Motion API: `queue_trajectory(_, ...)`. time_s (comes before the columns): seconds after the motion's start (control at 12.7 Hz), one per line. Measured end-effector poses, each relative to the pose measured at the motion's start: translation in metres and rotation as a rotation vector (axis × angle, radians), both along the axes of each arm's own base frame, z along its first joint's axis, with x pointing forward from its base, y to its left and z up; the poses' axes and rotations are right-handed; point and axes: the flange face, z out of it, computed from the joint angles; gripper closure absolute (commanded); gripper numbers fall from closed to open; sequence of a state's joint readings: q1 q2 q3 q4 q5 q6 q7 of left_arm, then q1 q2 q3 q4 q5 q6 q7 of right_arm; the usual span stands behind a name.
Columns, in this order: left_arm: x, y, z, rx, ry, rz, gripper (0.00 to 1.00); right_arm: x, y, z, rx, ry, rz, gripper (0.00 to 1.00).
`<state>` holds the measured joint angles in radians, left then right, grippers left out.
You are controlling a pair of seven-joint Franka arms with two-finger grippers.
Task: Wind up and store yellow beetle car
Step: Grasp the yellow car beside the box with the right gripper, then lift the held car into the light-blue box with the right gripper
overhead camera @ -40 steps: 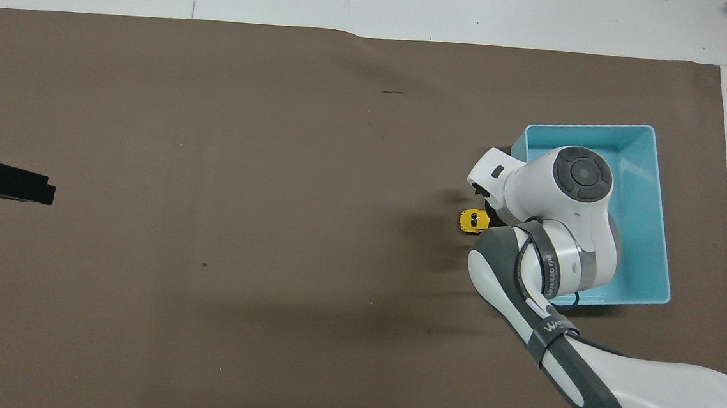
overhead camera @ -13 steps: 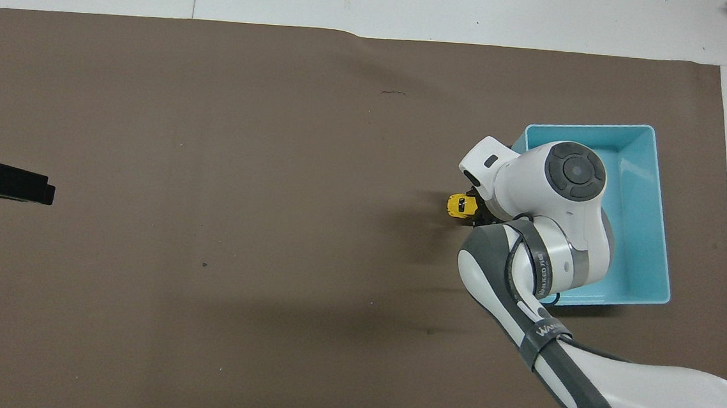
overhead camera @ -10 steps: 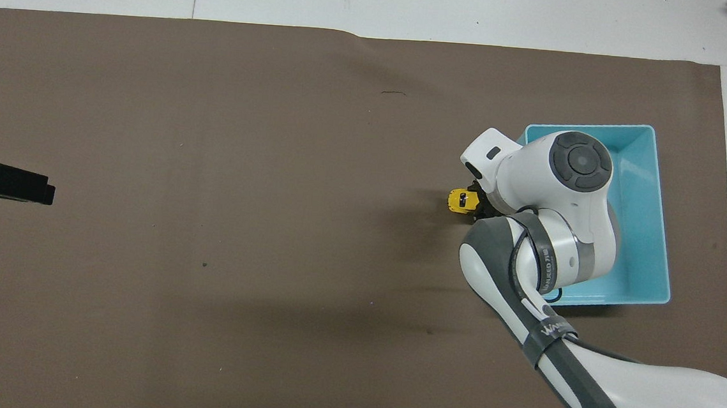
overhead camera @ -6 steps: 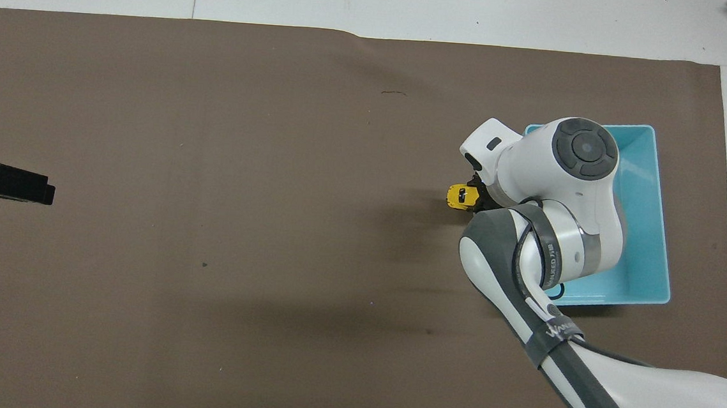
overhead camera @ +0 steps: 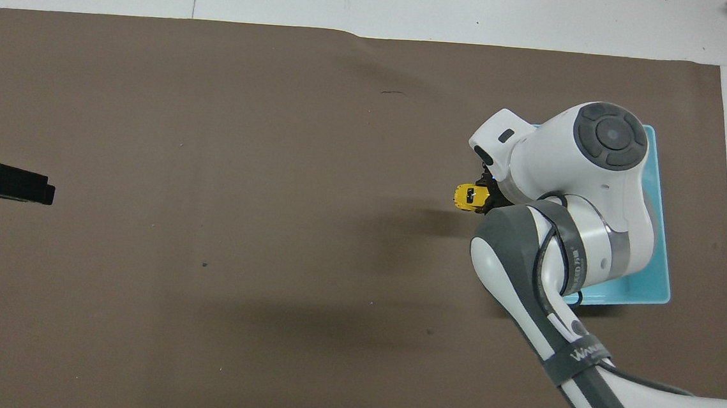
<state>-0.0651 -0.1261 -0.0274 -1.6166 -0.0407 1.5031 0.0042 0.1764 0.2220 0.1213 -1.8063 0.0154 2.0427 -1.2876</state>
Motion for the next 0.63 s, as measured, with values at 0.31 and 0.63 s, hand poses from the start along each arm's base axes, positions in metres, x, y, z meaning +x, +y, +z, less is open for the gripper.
queue_trajectory(0.31, 0.0, 0.0, 0.0, 0.0, 0.0, 0.0, 0.0, 0.004, -0.021, 0.001, -0.004, 0.011, -0.017, 0.91)
queue_trajectory(0.63, 0.0, 0.0, 0.0, 0.0, 0.0, 0.0, 0.0, 0.006, -0.044, 0.002, -0.01, 0.032, 0.012, 0.91)
